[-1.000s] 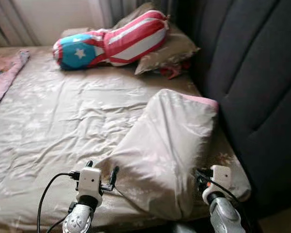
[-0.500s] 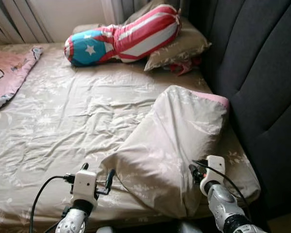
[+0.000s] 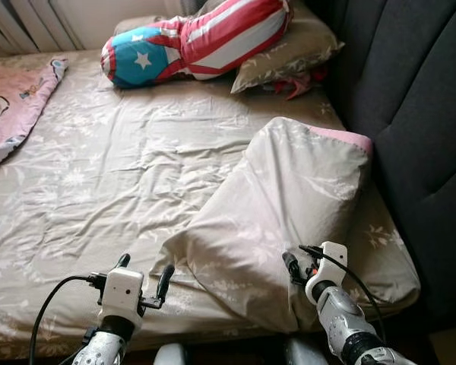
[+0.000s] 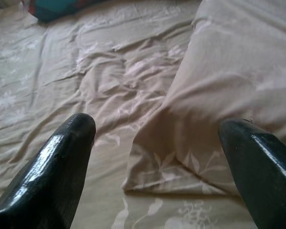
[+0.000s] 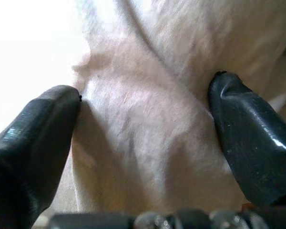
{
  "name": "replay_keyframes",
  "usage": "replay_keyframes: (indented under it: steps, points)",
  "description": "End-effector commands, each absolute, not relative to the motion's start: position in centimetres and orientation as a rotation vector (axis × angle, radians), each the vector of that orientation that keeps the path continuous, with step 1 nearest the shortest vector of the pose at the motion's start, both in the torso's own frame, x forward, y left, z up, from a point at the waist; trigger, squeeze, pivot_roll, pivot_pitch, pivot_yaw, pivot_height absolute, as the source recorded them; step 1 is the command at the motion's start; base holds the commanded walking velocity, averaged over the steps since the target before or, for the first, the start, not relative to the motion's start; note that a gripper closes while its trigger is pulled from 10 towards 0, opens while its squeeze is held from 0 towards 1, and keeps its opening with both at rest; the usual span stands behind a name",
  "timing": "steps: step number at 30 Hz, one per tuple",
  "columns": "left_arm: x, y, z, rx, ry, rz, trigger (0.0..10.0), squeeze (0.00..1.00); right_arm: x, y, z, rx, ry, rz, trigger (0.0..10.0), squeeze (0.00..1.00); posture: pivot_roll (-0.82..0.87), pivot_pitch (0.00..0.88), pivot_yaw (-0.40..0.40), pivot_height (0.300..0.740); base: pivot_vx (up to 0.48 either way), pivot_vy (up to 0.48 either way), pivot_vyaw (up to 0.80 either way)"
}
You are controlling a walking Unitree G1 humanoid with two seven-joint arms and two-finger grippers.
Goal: Clean up the room
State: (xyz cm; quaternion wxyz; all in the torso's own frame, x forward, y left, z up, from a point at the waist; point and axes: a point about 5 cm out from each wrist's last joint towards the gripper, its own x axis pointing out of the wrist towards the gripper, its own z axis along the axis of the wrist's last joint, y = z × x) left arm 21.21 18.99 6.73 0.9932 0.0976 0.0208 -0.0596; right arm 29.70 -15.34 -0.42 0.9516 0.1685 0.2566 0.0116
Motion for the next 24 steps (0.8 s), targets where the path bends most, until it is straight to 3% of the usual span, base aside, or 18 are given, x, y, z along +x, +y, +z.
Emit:
replay_keyframes:
  steps: [1,9,10,11,12,24]
  points:
    - [20.8,19.1,6.8,0.205,0.059,-0.131,10.0,0.0,28.5,-14.7,-1.7,0.36,0.584,0.046,10.0,1.0,0.07,0.248,0.045,0.658,0.0,0.0,0.0]
    - [19.9,19.4,7.2,0.217,0.084,-0.146,10.0,0.0,26.5,-15.0,-3.5,0.348,0.682,-0.025,10.0,1.0,0.08,0.267,0.062,0.658,0.0,0.0,0.0]
    - [19.8,19.5,7.2,0.219,0.086,-0.146,10.0,0.0,26.4,-14.9,-3.6,0.354,0.692,-0.024,10.0,0.96,0.08,0.27,0.065,0.658,0.0,0.0,0.0]
    - [19.7,19.6,7.3,0.221,0.089,-0.147,10.0,0.0,26.3,-14.6,-3.7,0.36,0.705,-0.012,10.0,0.53,0.08,0.272,0.065,0.658,0.0,0.0,0.0]
    - [19.7,19.6,7.4,0.222,0.091,-0.149,10.0,0.0,26.3,-14.5,-3.7,0.355,0.71,-0.009,10.0,0.0,0.08,0.276,0.068,0.658,0.0,0.0,0.0]
    - [18.7,19.3,7.8,0.233,0.116,-0.184,10.0,0.0,25.3,-12.8,-4.6,0.397,0.793,0.008,10.0,0.0,0.1,0.303,0.082,0.658,0.0,0.0,0.0]
